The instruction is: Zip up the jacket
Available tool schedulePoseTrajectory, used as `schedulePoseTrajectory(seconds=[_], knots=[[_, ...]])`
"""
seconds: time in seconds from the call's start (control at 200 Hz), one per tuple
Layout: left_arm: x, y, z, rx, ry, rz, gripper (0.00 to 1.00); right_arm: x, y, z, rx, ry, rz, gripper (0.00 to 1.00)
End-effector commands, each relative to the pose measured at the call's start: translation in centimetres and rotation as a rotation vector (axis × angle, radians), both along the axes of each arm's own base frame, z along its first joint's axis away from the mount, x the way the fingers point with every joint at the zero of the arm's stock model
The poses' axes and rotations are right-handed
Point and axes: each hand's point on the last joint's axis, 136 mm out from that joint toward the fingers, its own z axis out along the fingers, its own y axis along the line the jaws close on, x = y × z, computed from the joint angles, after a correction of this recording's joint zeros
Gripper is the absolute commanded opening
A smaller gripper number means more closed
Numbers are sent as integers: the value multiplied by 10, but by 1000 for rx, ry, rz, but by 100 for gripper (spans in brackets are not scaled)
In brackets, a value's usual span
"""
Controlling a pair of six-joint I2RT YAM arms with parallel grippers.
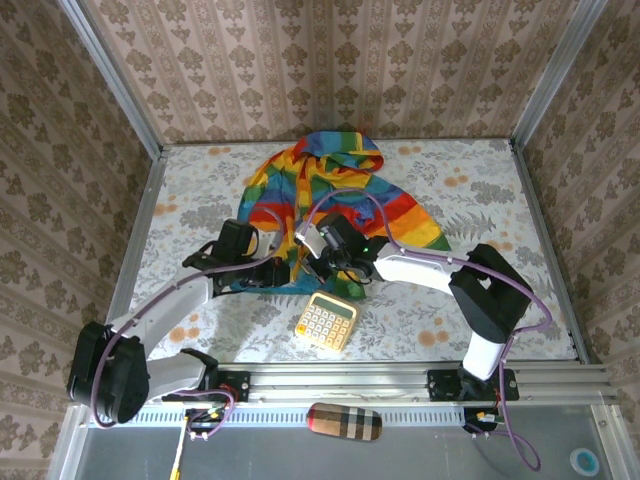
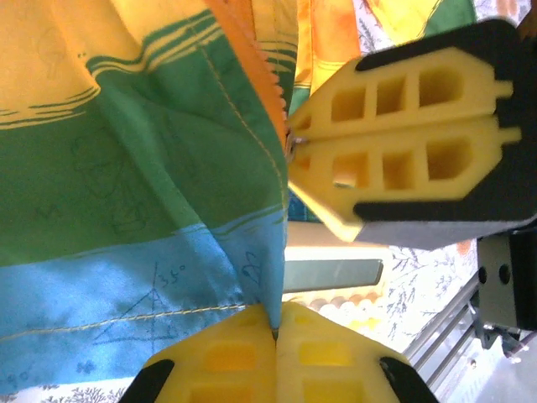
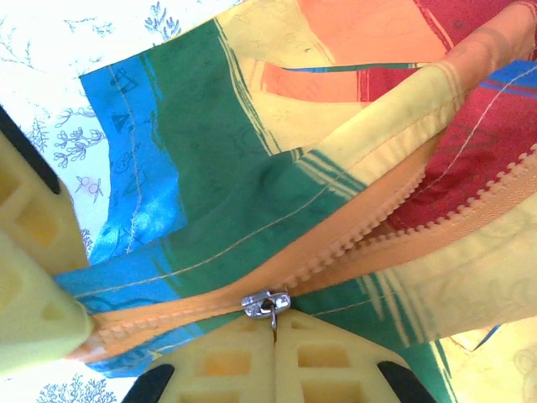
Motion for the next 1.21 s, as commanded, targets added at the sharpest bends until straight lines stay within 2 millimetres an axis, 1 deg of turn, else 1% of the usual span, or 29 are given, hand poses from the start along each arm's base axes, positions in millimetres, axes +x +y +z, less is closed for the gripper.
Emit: schedulePoseTrajectory(seconds=[0.0, 0.12, 0.235, 0.36, 0.535, 0.68, 0.86, 1.045, 1.2], knots=[[-27, 13, -14, 61, 78, -29, 0, 24, -15, 0, -59, -33, -81, 0], [-31, 14, -11, 54, 79, -31, 0, 28, -18, 0, -74, -32, -89, 0], [-35, 16, -8, 54, 74, -33, 0, 37, -21, -3, -96, -23, -113, 0], [-40, 19, -8, 51, 72, -30, 0, 48, -21, -3, -104, -16, -129, 0], [-45, 22, -10, 47, 74, -19, 0, 66, -16, 2, -104, -19, -136, 0], [-47, 23, -9, 43, 79, -14, 0, 82, -18, 2, -113, -20, -151, 0], [-45, 23, -6, 31, 83, 19, 0, 104, -26, 2, -114, -20, -173, 0], [-47, 25, 1, 9, 90, 57, 0, 129, -41, 2, -112, -16, -209, 0], [-51, 26, 1, -10, 100, 84, 0, 150, -53, 4, -112, -23, -237, 0]])
